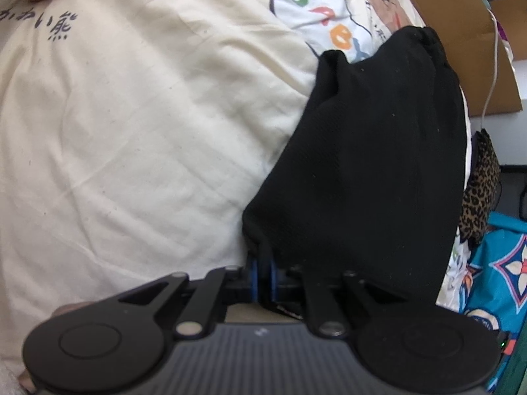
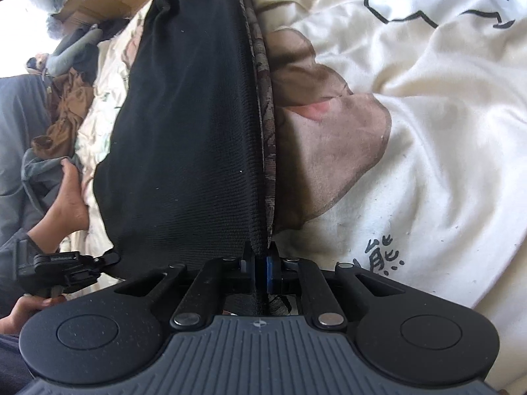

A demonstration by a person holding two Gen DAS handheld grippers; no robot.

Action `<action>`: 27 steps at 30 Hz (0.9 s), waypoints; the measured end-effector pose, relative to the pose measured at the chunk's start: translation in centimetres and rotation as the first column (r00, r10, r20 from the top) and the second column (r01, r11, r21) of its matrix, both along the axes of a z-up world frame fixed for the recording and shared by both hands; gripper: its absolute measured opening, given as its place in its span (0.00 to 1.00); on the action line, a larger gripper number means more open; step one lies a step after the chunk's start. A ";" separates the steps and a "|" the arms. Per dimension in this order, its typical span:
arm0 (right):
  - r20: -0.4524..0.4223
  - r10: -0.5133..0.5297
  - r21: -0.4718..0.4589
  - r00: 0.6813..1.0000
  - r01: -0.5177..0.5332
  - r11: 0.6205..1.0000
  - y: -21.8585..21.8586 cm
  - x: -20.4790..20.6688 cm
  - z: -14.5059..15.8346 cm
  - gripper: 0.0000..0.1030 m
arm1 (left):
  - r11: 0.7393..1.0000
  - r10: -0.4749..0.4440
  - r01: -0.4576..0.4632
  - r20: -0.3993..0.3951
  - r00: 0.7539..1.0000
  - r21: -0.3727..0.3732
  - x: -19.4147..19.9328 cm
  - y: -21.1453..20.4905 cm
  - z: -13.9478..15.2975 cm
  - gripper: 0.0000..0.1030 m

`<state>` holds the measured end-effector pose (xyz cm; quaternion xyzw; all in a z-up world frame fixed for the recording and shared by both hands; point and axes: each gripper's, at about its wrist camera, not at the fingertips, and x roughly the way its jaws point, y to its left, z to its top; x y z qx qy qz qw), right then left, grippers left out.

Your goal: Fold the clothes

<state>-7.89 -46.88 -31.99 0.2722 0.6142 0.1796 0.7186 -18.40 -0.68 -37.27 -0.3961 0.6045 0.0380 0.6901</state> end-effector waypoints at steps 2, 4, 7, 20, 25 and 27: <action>-0.001 -0.008 0.005 1.000 0.008 1.000 0.1 0.0 -0.4 0.07 | 1.000 0.002 -0.002 -0.002 1.000 0.000 -0.1 0.0 0.0 0.07; 0.004 0.003 -0.003 1.000 -0.003 1.000 0.2 0.0 -0.5 0.08 | 1.000 0.000 0.000 0.007 1.000 0.003 -0.4 0.0 0.1 0.07; 0.004 0.006 -0.001 1.000 -0.006 1.000 0.1 0.0 -0.7 0.08 | 1.000 0.002 -0.002 0.005 1.000 0.002 -0.6 0.0 0.0 0.07; -0.016 -0.027 0.076 1.000 0.028 0.997 -0.3 -0.1 -2.2 0.24 | 1.000 0.010 -0.010 -0.002 1.000 0.002 0.6 0.1 -0.6 0.07; -0.006 -0.011 0.092 1.000 0.012 0.996 -0.7 -0.1 -1.5 0.03 | 1.000 0.005 -0.005 -0.019 1.000 0.001 1.5 0.2 0.4 0.07; 0.002 -0.011 0.093 1.000 0.011 0.996 -0.7 -0.3 -0.8 0.02 | 1.000 0.015 -0.016 -0.037 0.999 -0.009 2.3 0.3 1.0 0.07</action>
